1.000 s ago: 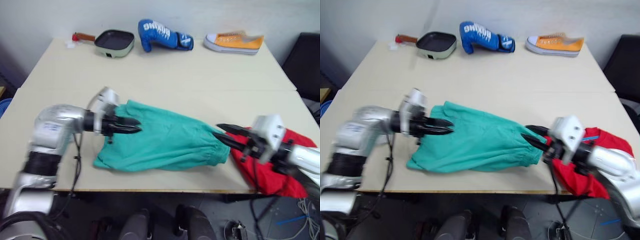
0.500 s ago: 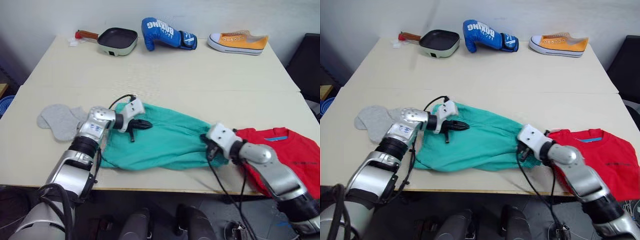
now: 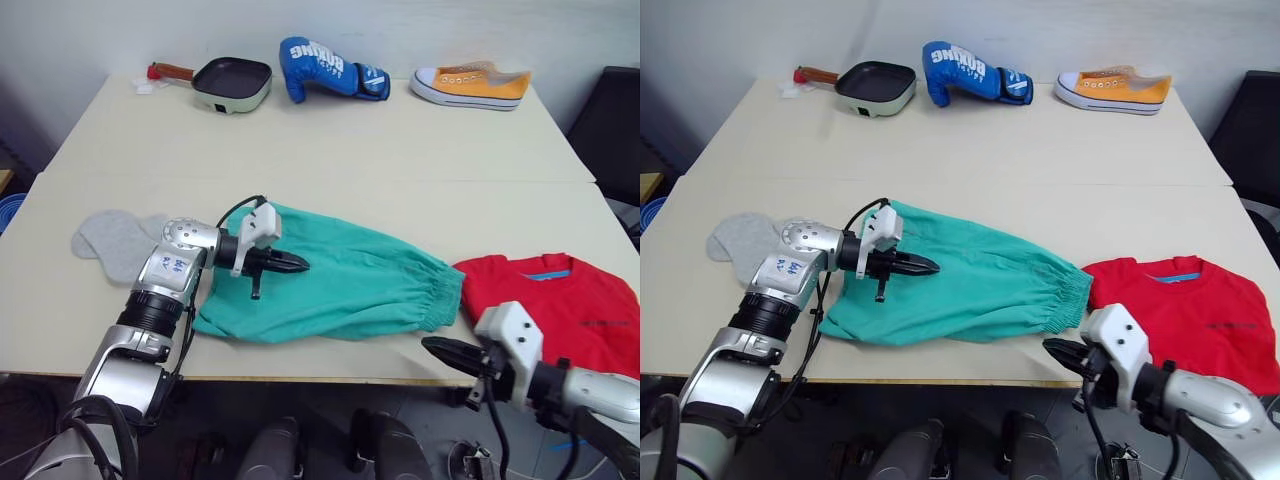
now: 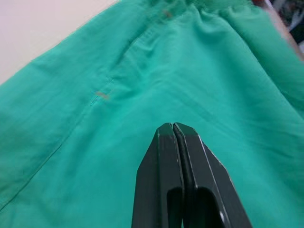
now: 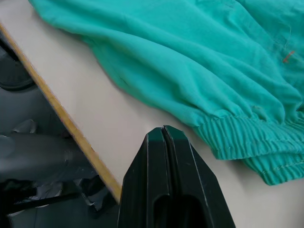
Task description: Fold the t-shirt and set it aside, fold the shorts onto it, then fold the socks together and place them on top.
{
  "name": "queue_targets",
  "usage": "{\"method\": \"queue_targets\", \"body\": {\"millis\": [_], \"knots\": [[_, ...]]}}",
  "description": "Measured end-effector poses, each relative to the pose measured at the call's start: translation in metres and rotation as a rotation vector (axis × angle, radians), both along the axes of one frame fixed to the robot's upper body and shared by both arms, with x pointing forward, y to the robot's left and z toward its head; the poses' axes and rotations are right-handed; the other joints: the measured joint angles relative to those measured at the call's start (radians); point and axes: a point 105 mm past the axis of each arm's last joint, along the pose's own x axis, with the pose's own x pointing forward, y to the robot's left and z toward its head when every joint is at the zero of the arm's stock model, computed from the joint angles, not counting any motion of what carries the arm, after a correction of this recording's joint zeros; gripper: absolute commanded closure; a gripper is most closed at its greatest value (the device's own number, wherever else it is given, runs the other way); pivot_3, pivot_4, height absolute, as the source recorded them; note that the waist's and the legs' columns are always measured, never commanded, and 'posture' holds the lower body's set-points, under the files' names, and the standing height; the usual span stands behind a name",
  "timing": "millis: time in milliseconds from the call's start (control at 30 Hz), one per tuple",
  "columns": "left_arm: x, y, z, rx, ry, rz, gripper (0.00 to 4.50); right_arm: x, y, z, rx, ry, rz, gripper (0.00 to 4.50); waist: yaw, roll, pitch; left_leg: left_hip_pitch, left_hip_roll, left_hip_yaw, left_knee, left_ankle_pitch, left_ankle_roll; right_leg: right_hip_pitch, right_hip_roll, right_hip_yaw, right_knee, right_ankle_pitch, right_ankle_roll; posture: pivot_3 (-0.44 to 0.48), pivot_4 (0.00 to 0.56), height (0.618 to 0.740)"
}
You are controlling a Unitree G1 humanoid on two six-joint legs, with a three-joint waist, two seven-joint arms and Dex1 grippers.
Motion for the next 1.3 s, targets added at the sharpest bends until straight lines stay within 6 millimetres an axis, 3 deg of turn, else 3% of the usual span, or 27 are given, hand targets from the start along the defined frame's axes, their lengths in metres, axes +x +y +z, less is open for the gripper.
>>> {"method": "queue_targets", "body": {"millis": [133,267,533,700,900,1167,1300], "knots": [[0.001,-0.001,-0.019,0.072,-0.009,0.005,4.47,0.019,-0.001,-0.022,0.040,0.048,-0.148,4.49,0.003,0.000,0.000,-0.001,0.001,0.000,-0.002,0.000,-0.001,-0.003,0.000,0.000,0.002,-0.002,-0.003,0.000,0.150,0.740],[0.001,-0.005,-0.022,0.069,-0.036,-0.008,4.47,0.007,-0.003,-0.032,0.108,0.141,-0.197,4.49,0.013,0.000,0.000,-0.004,0.000,-0.001,-0.001,0.000,-0.001,-0.003,0.000,-0.002,0.004,-0.002,-0.003,0.000,0.150,0.740],[-0.003,-0.010,-0.017,-0.008,-0.001,-0.012,4.50,-0.041,-0.002,-0.025,0.537,0.400,-0.375,1.87,0.007,0.000,0.000,-0.004,0.001,-0.002,-0.001,0.001,0.000,-0.003,0.000,-0.002,0.003,-0.001,-0.001,0.000,0.150,0.740],[-0.003,-0.009,-0.015,-0.018,0.002,-0.010,4.50,-0.030,0.003,-0.014,0.853,0.495,-0.537,0.05,-0.001,0.000,0.000,0.000,0.001,-0.001,-0.002,0.000,0.000,-0.001,0.000,0.001,0.000,-0.001,-0.002,0.000,0.150,0.740],[-0.003,-0.009,-0.015,-0.006,-0.005,-0.018,4.50,-0.007,0.004,-0.024,1.030,0.625,-0.671,0.02,0.002,0.000,0.000,-0.001,0.001,-0.001,-0.003,0.001,0.000,-0.002,0.000,0.001,0.000,-0.001,-0.002,0.000,0.150,0.740],[0.004,-0.022,-0.006,-0.016,-0.057,-0.014,4.50,0.040,0.018,-0.019,1.112,0.637,-0.633,0.02,-0.013,-0.006,-0.003,0.001,0.001,-0.001,-0.003,0.001,0.001,-0.001,0.000,0.002,0.000,-0.001,-0.002,0.000,0.150,0.740],[0.009,-0.028,-0.010,-0.024,-0.056,0.017,4.50,0.063,0.023,-0.017,1.088,0.604,-0.624,0.98,-0.022,-0.006,-0.003,0.000,0.001,-0.001,-0.003,0.001,0.001,-0.002,0.000,0.001,0.001,-0.001,-0.002,0.000,0.150,0.740]]}}
